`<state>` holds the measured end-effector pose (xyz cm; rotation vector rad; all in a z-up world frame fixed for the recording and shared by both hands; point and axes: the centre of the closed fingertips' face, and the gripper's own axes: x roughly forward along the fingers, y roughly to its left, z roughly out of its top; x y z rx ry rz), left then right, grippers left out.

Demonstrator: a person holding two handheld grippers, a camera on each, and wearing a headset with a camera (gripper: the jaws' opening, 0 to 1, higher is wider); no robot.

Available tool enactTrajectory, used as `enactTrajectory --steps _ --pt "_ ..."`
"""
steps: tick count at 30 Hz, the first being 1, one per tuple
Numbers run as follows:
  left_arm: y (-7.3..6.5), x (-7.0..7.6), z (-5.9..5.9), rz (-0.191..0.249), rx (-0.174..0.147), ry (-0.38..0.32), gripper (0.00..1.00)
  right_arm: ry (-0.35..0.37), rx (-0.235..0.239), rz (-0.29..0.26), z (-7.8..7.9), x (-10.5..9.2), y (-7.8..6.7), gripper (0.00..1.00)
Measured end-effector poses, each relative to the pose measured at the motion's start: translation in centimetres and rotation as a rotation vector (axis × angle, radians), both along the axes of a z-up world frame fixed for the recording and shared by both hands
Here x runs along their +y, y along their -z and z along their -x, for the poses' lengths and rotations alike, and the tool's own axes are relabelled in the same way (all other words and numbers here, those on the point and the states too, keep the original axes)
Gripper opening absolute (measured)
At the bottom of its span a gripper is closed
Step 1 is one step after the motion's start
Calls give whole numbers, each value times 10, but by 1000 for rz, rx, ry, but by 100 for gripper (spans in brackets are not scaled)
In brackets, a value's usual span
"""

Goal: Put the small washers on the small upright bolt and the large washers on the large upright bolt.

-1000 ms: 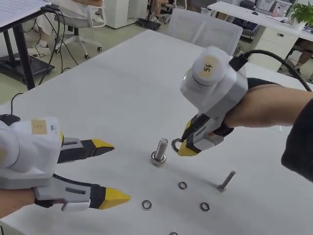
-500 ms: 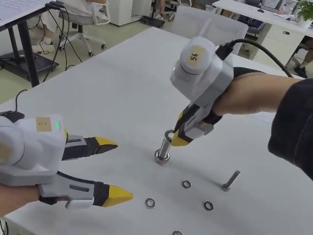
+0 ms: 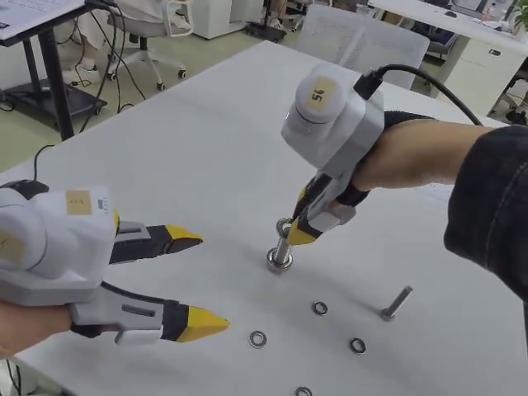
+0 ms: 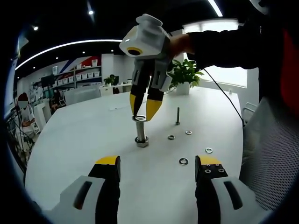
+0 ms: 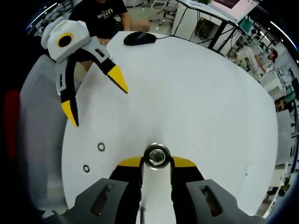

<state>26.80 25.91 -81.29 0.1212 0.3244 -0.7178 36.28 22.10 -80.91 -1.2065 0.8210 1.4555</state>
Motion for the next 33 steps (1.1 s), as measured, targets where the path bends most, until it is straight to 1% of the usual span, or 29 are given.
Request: enactTrajectory --steps 9,18,24,26,31,33 --pt "2 0 0 -1 3 -2 64 1 5 7 -2 0 4 23" --pt "3 0 0 1 5 1 63 7 19 23 -4 0 13 23" --pt "3 0 -1 3 6 -1 63 8 29 28 -4 1 17 23" --pt "3 1 -2 3 7 -1 63 8 32 33 -5 1 21 23" --pt "4 1 -2 2 11 0 63 16 41 35 -5 1 25 23" --pt "4 1 -2 2 12 0 63 19 47 38 -5 0 29 23"
